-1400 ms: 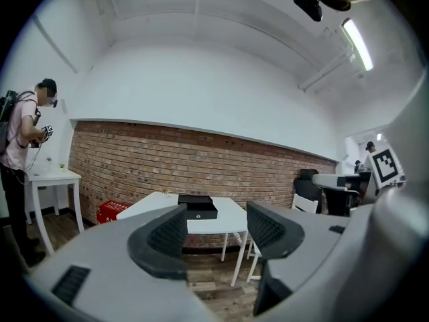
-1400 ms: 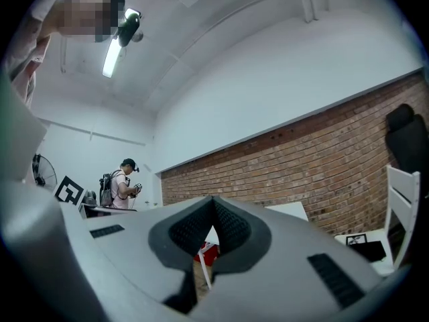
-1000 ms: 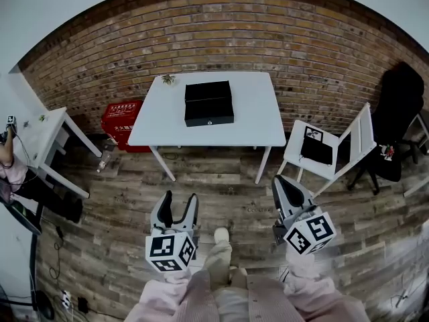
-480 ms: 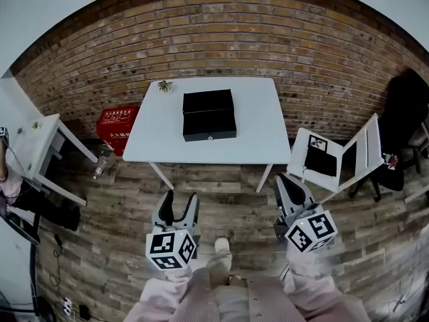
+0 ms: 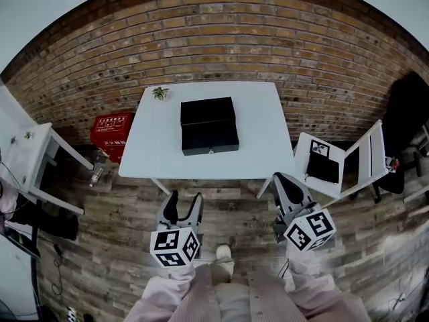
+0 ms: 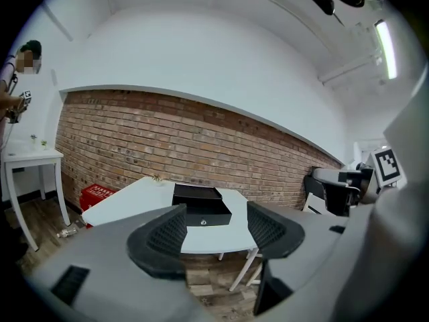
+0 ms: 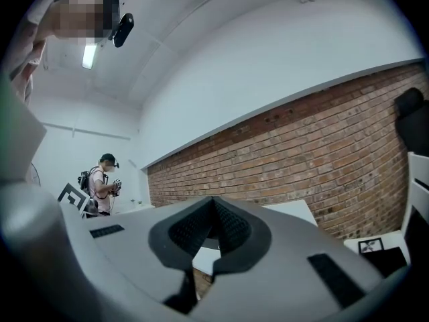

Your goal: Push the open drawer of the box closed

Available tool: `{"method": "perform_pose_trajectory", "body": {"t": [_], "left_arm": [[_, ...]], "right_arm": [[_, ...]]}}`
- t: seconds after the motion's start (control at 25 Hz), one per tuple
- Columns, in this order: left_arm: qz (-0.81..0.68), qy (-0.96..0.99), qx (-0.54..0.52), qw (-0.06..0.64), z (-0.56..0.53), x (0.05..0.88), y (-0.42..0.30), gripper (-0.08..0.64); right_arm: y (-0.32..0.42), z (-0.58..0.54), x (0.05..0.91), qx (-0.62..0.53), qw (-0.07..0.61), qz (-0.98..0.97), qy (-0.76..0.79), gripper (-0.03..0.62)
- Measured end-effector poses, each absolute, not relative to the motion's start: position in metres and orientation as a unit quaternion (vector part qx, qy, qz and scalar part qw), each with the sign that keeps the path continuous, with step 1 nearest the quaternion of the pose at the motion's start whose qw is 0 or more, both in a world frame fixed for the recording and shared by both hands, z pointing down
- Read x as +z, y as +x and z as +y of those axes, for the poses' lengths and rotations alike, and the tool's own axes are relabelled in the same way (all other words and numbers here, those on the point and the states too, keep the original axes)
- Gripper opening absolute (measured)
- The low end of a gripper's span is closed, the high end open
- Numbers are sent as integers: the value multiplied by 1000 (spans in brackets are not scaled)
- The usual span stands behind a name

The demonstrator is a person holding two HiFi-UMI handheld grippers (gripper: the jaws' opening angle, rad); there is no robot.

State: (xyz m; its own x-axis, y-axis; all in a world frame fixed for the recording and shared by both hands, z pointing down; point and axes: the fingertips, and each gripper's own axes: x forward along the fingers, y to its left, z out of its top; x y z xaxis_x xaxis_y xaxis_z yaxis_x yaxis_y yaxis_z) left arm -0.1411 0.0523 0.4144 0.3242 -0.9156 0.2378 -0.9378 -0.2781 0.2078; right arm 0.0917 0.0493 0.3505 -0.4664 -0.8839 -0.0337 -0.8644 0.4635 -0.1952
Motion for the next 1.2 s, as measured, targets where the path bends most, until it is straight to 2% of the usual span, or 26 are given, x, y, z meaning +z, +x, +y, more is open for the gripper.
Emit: {"method": "perform_pose_trajectory", "body": {"t": [1.2], "left_arm": [[-549, 793, 99, 246, -77, 498, -116, 268]], "right_arm": [[77, -69, 390, -124, 40, 851, -509, 3]]}}
